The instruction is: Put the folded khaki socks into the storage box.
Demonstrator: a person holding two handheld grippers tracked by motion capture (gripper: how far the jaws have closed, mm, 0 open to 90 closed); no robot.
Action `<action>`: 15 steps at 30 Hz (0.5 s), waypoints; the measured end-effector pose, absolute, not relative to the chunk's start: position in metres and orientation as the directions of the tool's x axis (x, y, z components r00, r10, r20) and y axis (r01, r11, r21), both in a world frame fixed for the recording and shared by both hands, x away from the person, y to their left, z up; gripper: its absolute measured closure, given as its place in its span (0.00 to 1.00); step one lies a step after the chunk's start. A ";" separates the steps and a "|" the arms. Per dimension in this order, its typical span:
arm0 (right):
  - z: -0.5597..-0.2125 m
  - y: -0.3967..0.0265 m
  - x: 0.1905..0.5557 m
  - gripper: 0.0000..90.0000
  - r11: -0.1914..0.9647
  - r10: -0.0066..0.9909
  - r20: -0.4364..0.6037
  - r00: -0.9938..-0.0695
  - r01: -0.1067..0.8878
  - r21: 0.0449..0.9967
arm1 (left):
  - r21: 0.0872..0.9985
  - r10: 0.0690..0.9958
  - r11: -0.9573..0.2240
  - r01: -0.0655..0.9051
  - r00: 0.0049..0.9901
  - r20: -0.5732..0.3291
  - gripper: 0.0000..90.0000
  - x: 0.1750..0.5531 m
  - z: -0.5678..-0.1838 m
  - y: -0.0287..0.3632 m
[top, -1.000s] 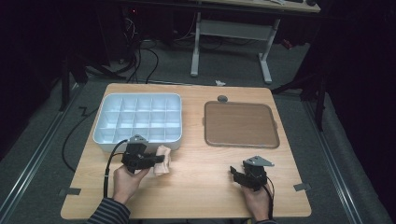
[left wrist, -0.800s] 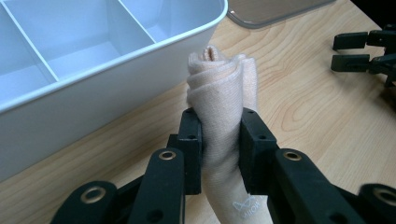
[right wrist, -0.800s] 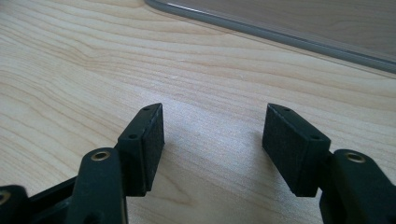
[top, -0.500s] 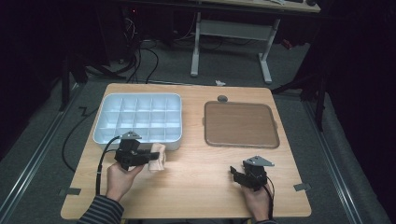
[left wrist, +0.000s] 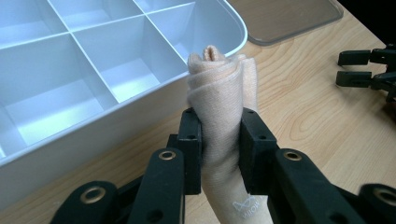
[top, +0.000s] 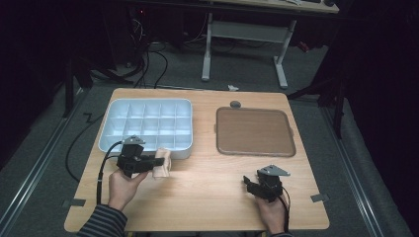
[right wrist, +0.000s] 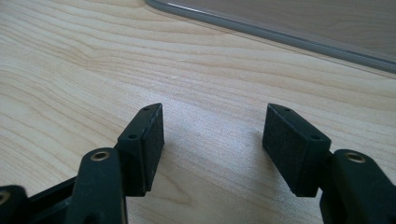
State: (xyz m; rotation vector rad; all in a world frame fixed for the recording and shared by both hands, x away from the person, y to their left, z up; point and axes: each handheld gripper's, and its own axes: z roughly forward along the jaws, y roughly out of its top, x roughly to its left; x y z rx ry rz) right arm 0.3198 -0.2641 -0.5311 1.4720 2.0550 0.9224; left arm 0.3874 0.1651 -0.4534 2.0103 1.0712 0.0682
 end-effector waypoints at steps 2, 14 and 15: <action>-0.531 -0.264 0.320 0.43 0.208 0.943 0.024 -0.332 0.645 0.736 | 0.697 0.711 -0.283 0.659 0.632 -0.309 0.81 0.387 -0.451 0.167; -0.531 -0.264 0.320 0.43 0.209 0.943 0.023 -0.332 0.645 0.735 | 0.710 0.724 -0.255 0.657 0.616 -0.310 0.81 0.397 -0.440 0.177; -0.531 -0.264 0.320 0.43 0.208 0.943 0.023 -0.331 0.645 0.735 | 0.709 0.727 -0.259 0.656 0.616 -0.305 0.81 0.398 -0.439 0.178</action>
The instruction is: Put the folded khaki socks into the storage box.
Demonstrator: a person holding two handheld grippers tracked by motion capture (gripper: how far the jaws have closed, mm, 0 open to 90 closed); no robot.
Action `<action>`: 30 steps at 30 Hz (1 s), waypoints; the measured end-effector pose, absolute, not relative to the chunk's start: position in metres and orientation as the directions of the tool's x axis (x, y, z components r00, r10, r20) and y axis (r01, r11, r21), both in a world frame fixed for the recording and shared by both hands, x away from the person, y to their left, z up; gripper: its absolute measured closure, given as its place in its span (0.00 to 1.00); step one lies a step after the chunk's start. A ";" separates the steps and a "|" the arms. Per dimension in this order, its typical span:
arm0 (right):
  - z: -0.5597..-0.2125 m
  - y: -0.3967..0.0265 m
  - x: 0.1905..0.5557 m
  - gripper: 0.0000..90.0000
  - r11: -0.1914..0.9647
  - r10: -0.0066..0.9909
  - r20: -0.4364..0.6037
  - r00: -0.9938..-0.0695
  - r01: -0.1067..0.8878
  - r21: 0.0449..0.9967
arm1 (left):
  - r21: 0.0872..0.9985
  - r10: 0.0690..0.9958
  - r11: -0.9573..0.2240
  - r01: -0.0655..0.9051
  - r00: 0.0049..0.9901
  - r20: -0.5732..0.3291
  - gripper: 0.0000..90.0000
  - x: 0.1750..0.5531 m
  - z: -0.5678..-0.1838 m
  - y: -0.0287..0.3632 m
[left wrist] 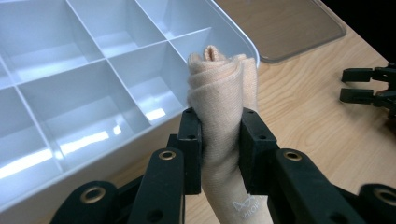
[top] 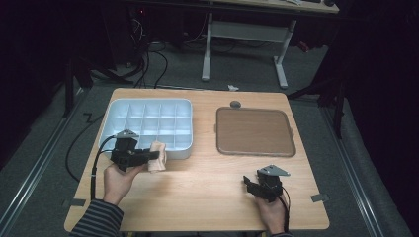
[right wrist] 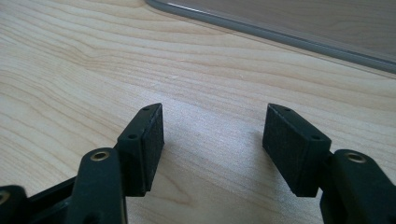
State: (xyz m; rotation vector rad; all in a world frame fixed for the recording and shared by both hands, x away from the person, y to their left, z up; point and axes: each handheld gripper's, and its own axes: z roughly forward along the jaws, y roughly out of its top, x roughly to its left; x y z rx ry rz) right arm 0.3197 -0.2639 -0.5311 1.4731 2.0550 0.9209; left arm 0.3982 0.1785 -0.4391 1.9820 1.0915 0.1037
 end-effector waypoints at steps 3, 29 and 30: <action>-0.531 -0.264 0.320 0.43 0.208 0.943 0.024 -0.331 0.645 0.735 | 0.707 0.732 -0.259 0.658 0.612 -0.301 0.81 0.402 -0.436 0.182; -0.531 -0.263 0.320 0.43 0.210 0.944 0.020 -0.331 0.645 0.735 | 0.663 0.774 -0.261 0.701 0.563 -0.291 0.81 0.439 -0.423 0.195; -0.531 -0.263 0.320 0.43 0.210 0.943 0.021 -0.331 0.645 0.735 | 0.662 0.775 -0.264 0.701 0.563 -0.287 0.81 0.442 -0.421 0.194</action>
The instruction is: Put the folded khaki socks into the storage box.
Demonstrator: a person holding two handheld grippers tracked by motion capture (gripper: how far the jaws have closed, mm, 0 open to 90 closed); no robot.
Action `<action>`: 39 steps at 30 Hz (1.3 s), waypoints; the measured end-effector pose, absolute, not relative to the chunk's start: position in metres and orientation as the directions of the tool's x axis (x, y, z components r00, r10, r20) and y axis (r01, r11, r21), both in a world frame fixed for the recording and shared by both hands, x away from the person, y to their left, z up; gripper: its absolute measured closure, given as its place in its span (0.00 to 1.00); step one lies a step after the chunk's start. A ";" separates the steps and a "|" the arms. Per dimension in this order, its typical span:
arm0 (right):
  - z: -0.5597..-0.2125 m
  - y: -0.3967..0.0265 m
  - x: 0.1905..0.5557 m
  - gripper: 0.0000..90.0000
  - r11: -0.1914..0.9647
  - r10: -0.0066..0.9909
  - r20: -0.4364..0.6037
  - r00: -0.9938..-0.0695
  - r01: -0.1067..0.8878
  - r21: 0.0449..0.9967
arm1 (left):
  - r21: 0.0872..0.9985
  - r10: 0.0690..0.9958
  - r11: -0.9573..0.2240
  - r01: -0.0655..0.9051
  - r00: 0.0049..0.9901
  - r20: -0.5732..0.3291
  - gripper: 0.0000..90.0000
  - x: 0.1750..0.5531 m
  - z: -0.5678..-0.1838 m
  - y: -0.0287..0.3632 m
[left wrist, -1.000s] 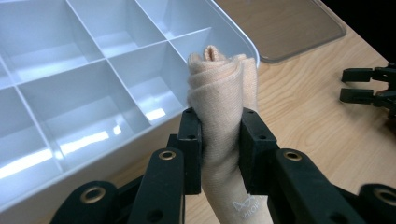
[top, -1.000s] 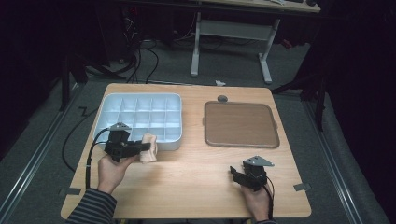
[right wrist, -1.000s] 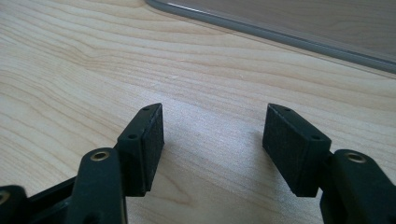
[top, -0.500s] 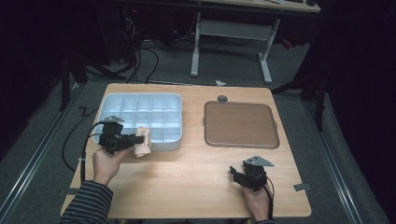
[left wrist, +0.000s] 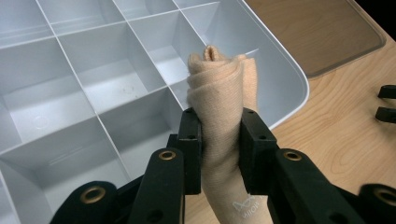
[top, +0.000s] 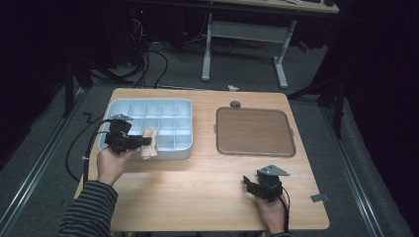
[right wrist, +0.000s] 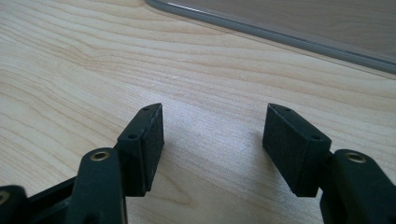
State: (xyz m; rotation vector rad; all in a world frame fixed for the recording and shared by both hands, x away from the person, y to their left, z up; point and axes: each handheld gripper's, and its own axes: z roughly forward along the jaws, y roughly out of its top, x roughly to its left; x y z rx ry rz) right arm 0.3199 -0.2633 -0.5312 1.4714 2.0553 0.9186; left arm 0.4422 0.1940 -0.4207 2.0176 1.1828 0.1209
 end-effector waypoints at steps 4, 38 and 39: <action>-0.531 -0.263 0.320 0.43 0.208 0.944 0.024 -0.330 0.646 0.734 | 0.661 0.776 -0.279 0.697 0.569 -0.273 0.81 0.448 -0.417 0.190; -0.531 -0.263 0.320 0.43 0.212 0.943 0.019 -0.332 0.645 0.734 | 0.577 0.797 -0.294 0.762 0.529 -0.292 0.81 0.482 -0.451 0.196; -0.531 -0.263 0.320 0.43 0.212 0.943 0.019 -0.331 0.645 0.734 | 0.574 0.797 -0.294 0.764 0.528 -0.295 0.81 0.483 -0.452 0.197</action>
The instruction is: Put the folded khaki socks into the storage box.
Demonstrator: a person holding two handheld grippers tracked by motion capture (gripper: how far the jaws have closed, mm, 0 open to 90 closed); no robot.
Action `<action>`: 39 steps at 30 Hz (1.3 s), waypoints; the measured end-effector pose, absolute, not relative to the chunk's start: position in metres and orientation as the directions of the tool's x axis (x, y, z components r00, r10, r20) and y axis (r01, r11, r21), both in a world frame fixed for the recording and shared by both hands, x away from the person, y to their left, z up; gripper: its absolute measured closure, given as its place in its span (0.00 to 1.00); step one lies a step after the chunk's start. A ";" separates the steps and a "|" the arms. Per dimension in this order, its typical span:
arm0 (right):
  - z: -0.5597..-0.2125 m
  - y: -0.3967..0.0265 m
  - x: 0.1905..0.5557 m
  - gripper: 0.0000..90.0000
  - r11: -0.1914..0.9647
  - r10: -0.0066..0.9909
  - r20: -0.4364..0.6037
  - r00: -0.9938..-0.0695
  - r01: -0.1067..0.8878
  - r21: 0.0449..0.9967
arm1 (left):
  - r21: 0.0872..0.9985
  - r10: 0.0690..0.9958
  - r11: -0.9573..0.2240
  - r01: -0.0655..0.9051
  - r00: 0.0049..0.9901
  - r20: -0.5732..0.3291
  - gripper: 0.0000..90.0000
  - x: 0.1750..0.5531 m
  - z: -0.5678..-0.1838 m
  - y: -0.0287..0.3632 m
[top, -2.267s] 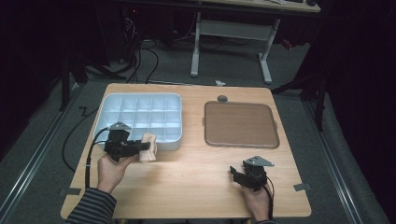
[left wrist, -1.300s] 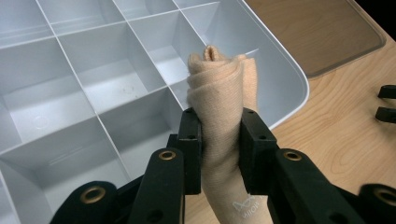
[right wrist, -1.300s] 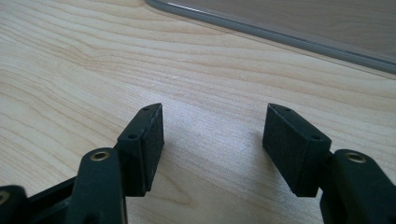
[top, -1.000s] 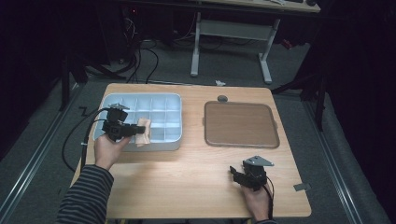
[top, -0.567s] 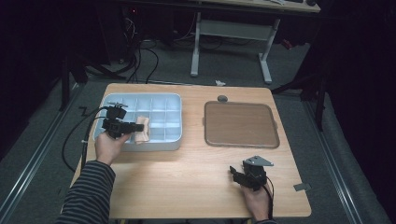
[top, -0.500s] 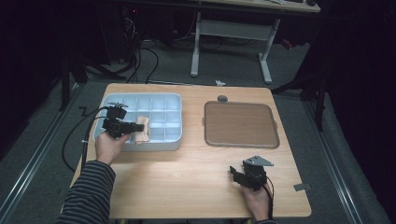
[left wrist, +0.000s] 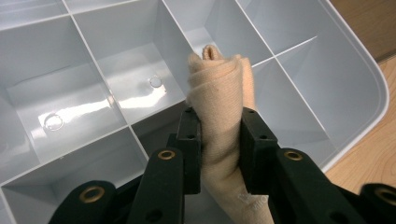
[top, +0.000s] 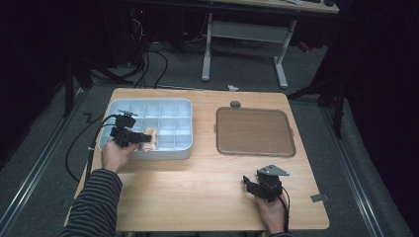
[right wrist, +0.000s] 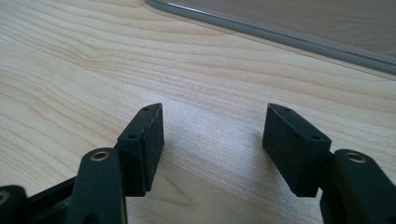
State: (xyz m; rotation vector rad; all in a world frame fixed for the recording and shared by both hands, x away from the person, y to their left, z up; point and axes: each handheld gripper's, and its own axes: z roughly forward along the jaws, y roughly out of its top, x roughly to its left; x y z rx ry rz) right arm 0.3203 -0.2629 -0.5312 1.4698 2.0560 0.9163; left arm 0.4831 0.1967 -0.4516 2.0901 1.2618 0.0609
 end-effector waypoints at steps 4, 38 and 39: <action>-0.531 -0.263 0.320 0.43 0.210 0.944 0.020 -0.331 0.646 0.734 | 0.560 0.802 -0.309 0.768 0.527 -0.281 0.81 0.485 -0.455 0.196; -0.531 -0.263 0.320 0.43 0.218 0.942 0.014 -0.335 0.642 0.735 | 0.484 0.821 -0.402 0.777 0.540 -0.184 0.80 0.489 -0.479 0.181; -0.531 -0.263 0.320 0.43 0.217 0.942 0.014 -0.335 0.642 0.735 | 0.484 0.821 -0.405 0.776 0.541 -0.181 0.79 0.489 -0.478 0.181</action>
